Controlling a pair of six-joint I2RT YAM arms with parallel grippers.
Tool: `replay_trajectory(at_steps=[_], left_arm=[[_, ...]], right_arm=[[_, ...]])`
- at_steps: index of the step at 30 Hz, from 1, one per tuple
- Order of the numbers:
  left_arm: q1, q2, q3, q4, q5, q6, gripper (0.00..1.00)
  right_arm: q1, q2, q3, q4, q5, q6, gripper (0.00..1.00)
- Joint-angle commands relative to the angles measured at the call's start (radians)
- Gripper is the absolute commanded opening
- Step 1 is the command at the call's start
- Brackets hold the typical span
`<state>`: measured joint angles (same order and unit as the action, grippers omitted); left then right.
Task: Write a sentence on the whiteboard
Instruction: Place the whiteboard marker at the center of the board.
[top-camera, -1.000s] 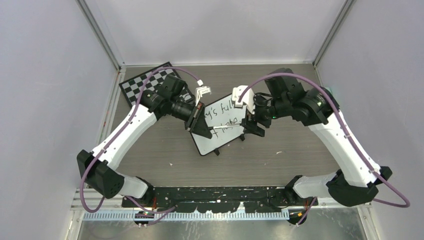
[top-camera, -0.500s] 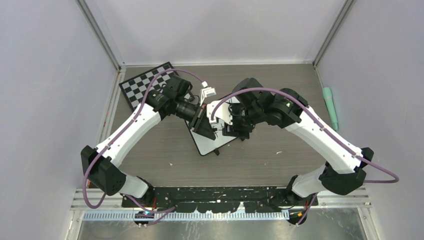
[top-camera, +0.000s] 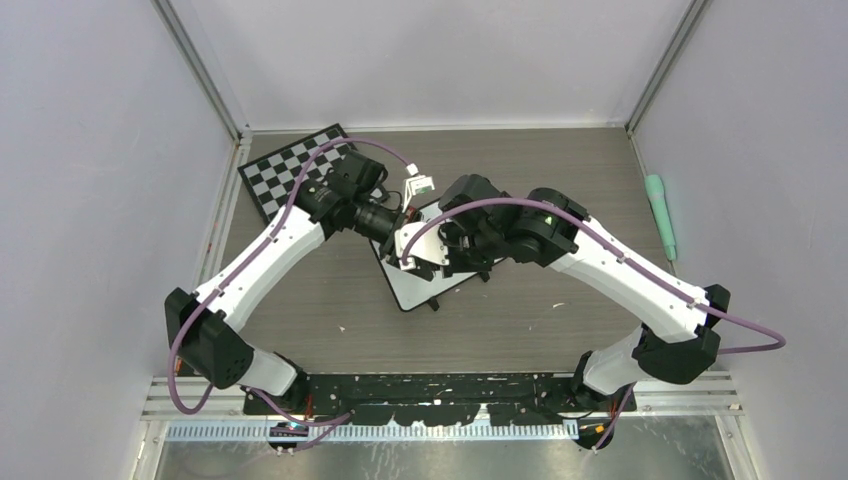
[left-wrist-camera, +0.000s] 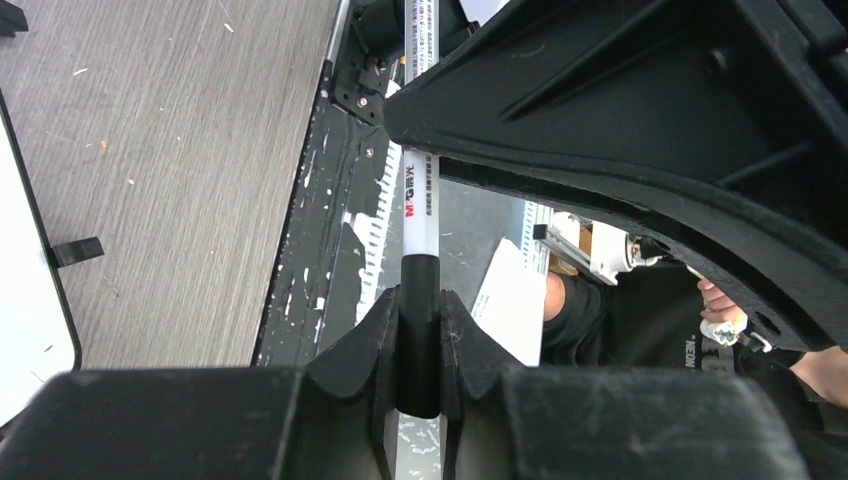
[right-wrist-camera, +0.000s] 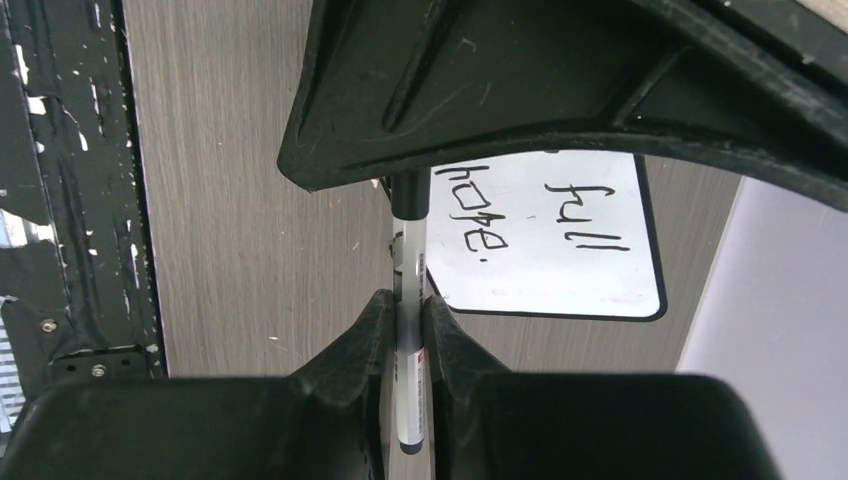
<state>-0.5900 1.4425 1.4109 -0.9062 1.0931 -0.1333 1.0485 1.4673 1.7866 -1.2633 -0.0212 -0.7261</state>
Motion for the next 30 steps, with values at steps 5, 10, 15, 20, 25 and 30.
replay_trajectory(at_steps=[5,10,15,20,25,30], left_arm=[[-0.018,0.005,0.040,0.046,0.052,-0.023,0.00],[-0.019,-0.002,0.038,0.045,0.051,-0.017,0.00],[-0.024,0.007,0.056,0.057,0.061,-0.026,0.00],[-0.054,0.034,0.071,0.064,0.019,-0.021,0.00],[-0.053,0.028,0.072,0.059,-0.020,-0.001,0.14],[0.014,0.014,0.136,0.002,-0.053,0.034,0.43]], right_arm=[[0.041,0.005,-0.012,0.034,0.071,-0.019,0.28],[0.042,0.004,-0.014,0.040,0.085,-0.018,0.04],[0.045,0.006,-0.003,0.039,0.078,-0.014,0.00],[0.046,0.026,0.090,0.041,0.046,0.033,0.00],[0.045,0.004,0.085,0.027,0.063,0.023,0.00],[0.001,-0.051,-0.043,0.037,0.087,0.006,0.00]])
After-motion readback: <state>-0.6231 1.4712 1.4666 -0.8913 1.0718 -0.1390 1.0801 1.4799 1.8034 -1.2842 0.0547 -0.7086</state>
